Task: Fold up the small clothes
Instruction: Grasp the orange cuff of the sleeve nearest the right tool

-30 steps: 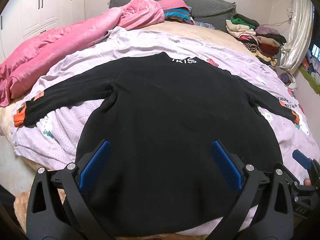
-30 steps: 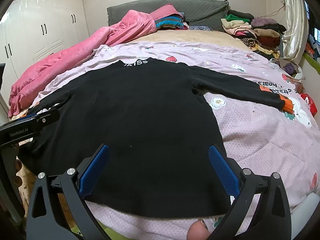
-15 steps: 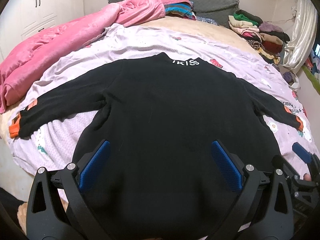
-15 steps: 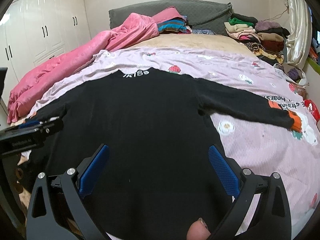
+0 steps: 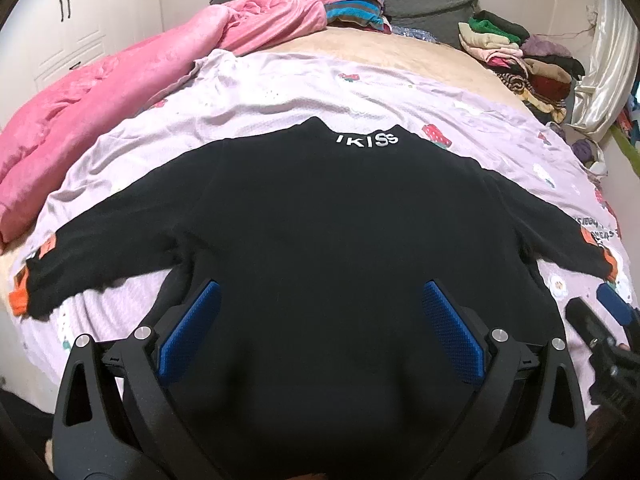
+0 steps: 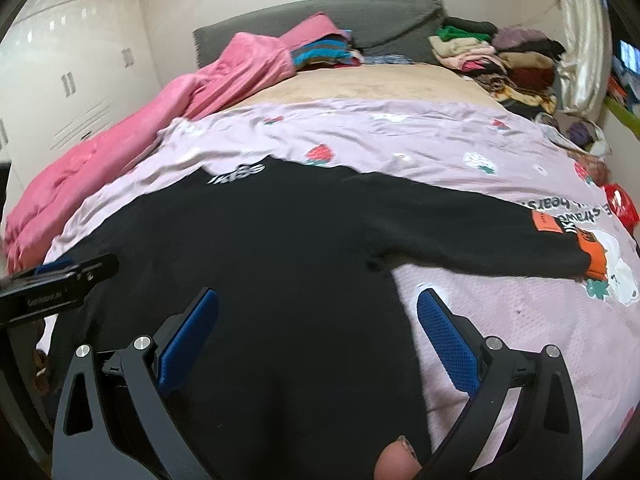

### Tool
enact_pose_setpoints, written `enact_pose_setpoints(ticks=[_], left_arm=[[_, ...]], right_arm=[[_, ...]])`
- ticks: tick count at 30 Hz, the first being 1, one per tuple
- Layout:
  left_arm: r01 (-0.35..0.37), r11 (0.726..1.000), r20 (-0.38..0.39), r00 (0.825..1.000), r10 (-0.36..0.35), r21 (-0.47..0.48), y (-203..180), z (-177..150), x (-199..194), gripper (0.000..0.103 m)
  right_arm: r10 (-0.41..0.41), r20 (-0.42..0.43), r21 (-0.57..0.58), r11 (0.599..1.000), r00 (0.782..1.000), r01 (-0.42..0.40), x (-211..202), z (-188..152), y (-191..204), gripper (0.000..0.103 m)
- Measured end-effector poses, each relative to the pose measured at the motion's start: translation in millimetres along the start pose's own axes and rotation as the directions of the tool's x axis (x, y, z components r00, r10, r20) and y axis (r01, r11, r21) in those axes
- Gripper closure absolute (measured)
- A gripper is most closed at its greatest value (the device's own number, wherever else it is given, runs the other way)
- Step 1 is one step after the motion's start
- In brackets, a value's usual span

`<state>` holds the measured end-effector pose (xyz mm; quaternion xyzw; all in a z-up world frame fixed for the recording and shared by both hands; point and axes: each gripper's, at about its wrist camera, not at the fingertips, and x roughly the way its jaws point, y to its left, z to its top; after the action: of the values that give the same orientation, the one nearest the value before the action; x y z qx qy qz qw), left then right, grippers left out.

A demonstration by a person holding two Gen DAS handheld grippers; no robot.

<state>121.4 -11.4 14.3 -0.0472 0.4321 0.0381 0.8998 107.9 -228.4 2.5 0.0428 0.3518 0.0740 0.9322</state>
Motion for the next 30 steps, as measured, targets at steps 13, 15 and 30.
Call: enact_pose_setpoints(ticks=[13,15,30], left_arm=[[0.032,0.999,-0.071,0.997,-0.030,0.032,-29,33,41,0.008],[0.033,0.999,-0.079,0.996,-0.031,0.034,-33,37,47,0.008],[0.090,0.994,-0.107,0.991,-0.083,0.057,-70,56,87,0.008]], right_arm=[[-0.190,-0.026,0.254,0.948,0.981,0.190,25,18,-119,0.004],[-0.212,-0.033,0.280,0.936,0.977,0.213,26,18,-136,0.004],[-0.274,-0.137,0.531,0.790,0.952,0.305,49,1,-258,0.004]])
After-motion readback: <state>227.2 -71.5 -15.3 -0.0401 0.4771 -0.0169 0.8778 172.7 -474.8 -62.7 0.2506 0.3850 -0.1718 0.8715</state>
